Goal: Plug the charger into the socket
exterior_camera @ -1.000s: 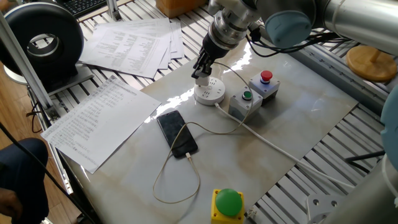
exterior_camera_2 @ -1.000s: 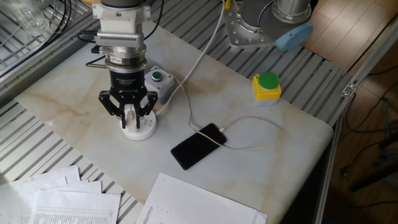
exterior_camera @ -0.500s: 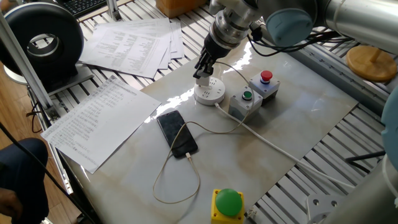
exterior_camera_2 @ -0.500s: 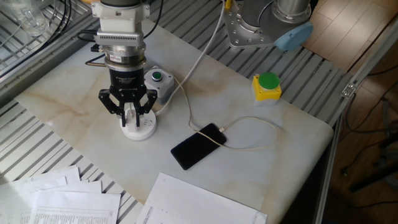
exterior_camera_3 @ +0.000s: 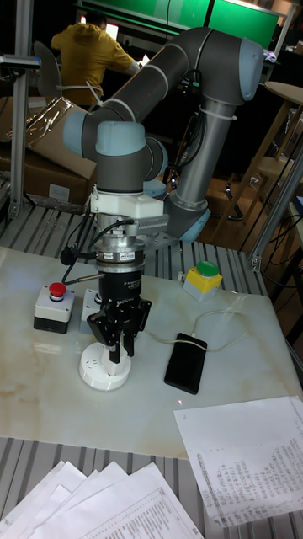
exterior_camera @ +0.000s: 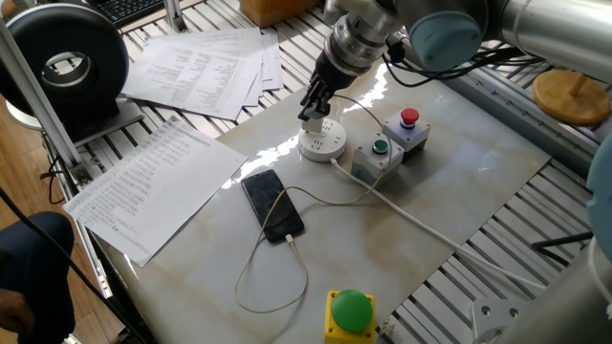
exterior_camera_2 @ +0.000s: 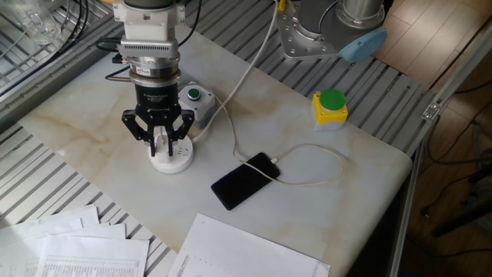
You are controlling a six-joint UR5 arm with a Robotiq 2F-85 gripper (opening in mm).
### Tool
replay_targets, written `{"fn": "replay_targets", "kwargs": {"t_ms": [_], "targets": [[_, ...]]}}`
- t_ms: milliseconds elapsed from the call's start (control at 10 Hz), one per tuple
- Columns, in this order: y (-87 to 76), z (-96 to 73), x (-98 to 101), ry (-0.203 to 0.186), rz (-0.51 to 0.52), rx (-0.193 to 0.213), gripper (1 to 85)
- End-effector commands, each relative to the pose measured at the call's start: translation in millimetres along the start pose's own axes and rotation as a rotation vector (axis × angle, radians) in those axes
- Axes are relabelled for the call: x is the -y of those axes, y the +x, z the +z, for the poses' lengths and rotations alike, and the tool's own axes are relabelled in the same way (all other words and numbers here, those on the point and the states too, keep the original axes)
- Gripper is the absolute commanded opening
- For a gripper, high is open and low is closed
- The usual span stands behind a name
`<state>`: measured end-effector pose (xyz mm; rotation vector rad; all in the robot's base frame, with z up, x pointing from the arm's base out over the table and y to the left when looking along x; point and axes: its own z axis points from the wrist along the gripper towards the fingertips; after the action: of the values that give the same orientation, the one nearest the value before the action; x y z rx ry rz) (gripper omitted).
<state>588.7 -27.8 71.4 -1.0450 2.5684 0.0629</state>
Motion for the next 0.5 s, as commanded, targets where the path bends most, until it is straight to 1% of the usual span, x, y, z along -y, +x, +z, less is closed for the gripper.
{"fn": "replay_targets", "kwargs": {"t_ms": [0, 300, 400], "targets": [[1.7, -0.4, 0.2, -0.003, 0.015, -0.002, 1.0], [6.0, -1.9, 1.0, 0.0, 0.025, -0.026, 1.0], [4.3, -2.7, 1.8, 0.002, 0.024, -0.024, 1.0]]}}
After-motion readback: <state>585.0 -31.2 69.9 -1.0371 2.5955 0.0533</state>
